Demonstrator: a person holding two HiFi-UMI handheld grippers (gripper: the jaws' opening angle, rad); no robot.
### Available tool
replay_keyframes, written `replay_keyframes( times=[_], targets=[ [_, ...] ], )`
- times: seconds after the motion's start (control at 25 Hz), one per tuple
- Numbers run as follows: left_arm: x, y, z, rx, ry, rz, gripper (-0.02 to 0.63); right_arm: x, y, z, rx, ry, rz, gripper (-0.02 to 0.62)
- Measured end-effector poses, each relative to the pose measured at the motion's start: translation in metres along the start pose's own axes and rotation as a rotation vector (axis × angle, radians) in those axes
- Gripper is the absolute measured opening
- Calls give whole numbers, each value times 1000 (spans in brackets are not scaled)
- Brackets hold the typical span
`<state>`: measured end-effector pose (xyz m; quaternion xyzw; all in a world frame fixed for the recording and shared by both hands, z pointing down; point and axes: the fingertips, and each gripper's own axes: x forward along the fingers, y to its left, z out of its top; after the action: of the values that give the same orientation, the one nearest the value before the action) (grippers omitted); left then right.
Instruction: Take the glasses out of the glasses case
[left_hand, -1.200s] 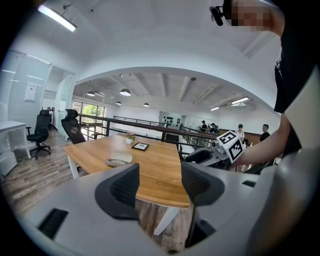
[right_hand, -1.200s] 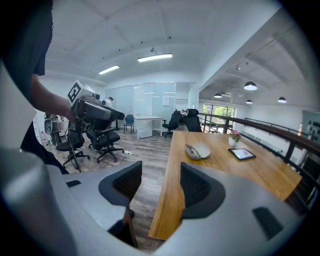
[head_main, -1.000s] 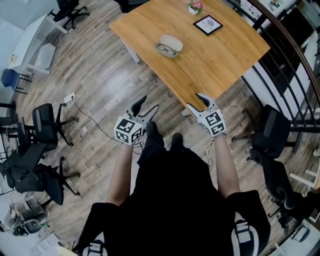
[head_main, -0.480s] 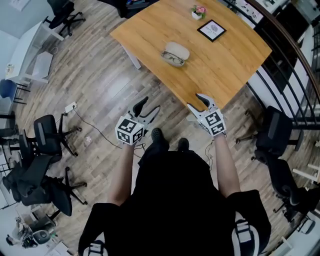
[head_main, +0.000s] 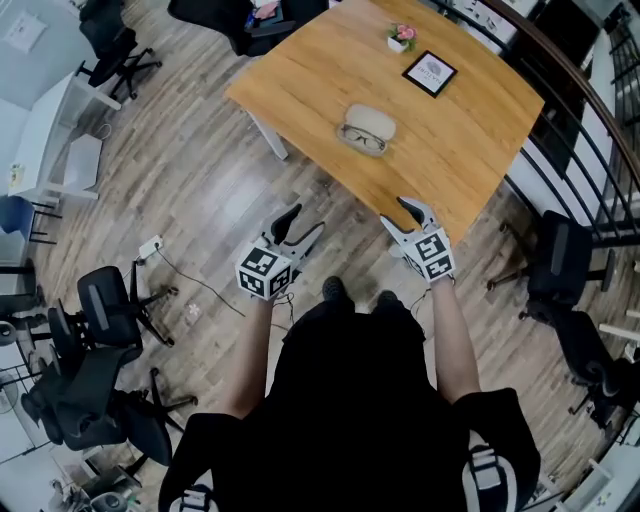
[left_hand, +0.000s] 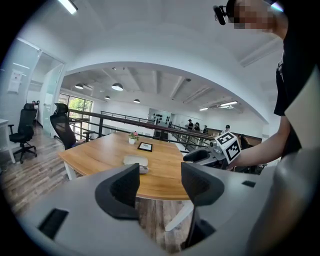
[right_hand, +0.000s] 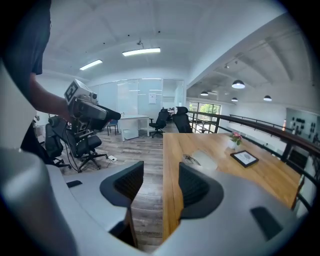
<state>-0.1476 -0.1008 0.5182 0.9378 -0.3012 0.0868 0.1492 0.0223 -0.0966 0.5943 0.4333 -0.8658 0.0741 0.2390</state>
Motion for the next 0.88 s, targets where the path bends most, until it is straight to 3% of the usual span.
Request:
replay_keyframes(
  times=[0.28, 0.88],
  targets=[
    [-18, 33, -2, 1, 10, -19, 265, 22, 9, 2, 30, 14, -42, 232],
    [12, 82, 5, -37, 23, 5, 265, 73, -20, 16, 32, 37, -6, 230]
  ],
)
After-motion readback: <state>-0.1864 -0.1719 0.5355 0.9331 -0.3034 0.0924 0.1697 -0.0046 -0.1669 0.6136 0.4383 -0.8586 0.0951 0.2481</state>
